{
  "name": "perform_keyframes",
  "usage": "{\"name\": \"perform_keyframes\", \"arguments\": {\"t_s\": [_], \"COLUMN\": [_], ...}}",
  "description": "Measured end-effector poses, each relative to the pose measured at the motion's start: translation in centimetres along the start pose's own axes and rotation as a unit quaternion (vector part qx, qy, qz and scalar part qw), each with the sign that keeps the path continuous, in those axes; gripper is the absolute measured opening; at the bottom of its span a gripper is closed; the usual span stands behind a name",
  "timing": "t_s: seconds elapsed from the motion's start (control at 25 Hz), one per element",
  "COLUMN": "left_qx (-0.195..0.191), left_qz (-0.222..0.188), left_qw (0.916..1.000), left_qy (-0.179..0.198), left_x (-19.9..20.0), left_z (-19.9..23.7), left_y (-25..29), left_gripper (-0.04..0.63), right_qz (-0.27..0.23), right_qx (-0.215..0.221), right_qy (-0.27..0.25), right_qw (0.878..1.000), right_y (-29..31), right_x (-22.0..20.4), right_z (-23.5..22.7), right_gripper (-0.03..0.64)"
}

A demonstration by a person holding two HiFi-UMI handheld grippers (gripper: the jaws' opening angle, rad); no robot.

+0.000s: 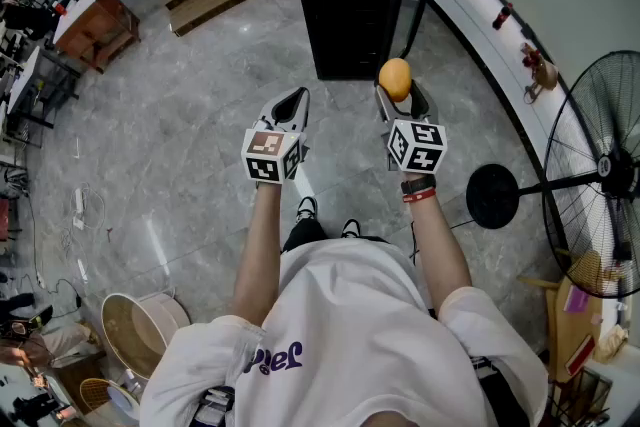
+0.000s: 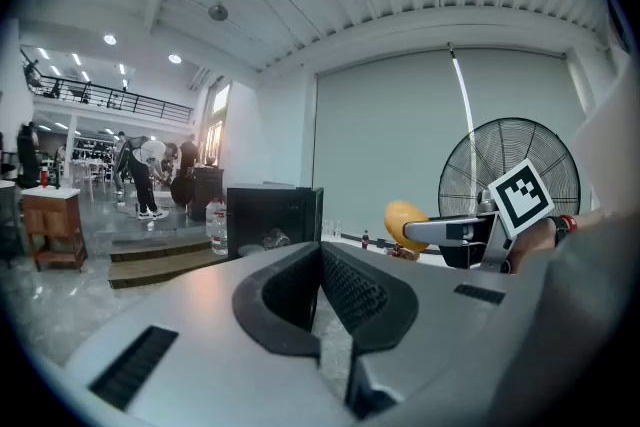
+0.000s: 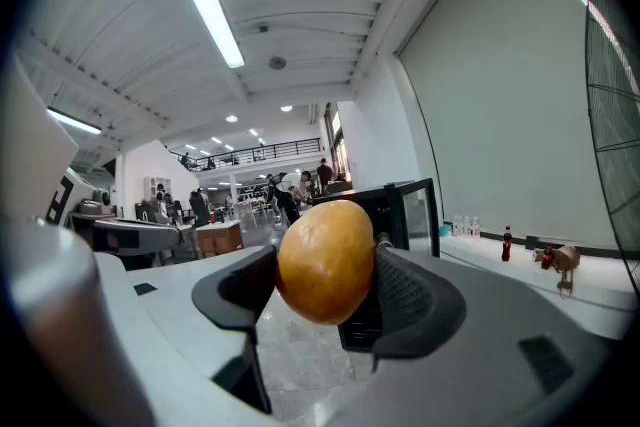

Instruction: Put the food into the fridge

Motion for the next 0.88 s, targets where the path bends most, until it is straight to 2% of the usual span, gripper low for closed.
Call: {"name": "perform_keyframes", "arguments": {"t_s": [0.24, 0.52, 0.88], "left_qx": [0.005, -0.009, -0.057], "left_qz": [0.007, 0.008, 0.026], "left_qw": [0.9999, 0.9999, 0.9981], "left_qy": [-0.007, -0.012, 0.004], "left_x": [-0.5, -1.0, -0.5], "left_z": [1.9, 5.6, 10.3], "left_y": [0.5, 3.0, 10.5], "left_gripper": [0.018, 0.018, 0.018], "right_qz": [0.002, 0.014, 0.038], "right_qx": [-0.003, -0.006, 0.018], "right_qy": [0.015, 0.017, 0.01], "right_qw": [1.0, 1.0, 0.999], "right_y": [1.9, 6.3, 14.9], "right_x": [-0.4, -1.0, -0.9], "right_z": [0.3, 1.8, 2.5], "right_gripper": [0.321, 0.322, 0.321]}}
Point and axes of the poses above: the fingertips, and each gripper's own axes: y forward along the fingers, z to its left, x out of its top, the point moved 4 cm from there along -y, backward along the fingers, and after that the axes turned 6 degrees about -z, right-handed, at the moved point
